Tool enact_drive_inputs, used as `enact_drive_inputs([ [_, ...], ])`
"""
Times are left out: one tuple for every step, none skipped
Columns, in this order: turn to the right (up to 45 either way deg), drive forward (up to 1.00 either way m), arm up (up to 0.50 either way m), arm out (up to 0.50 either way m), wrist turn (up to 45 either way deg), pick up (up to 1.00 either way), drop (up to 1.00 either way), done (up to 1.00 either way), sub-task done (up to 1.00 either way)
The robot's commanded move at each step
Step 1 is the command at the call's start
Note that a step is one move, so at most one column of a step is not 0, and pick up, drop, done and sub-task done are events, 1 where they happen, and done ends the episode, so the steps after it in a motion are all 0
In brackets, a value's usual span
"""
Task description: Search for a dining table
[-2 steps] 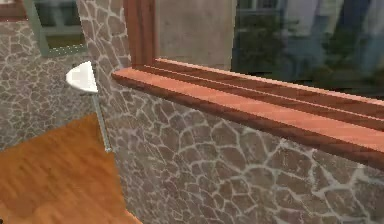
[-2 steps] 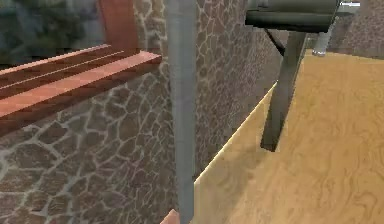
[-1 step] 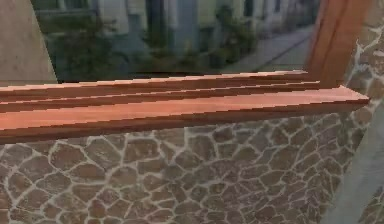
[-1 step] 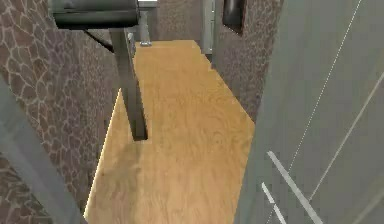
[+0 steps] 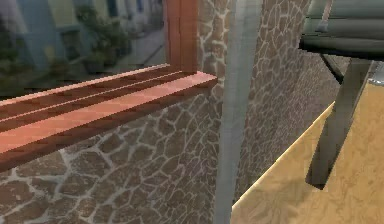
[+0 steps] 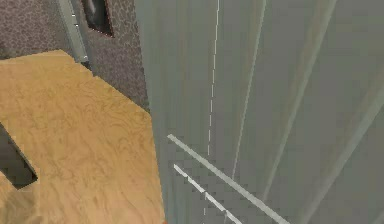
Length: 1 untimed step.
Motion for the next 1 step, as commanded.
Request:
enact_drive_inputs([
  [0.0, 0.2, 0.0, 0.0, 0.0, 0.0, 0.0, 0.0, 0.0],
])
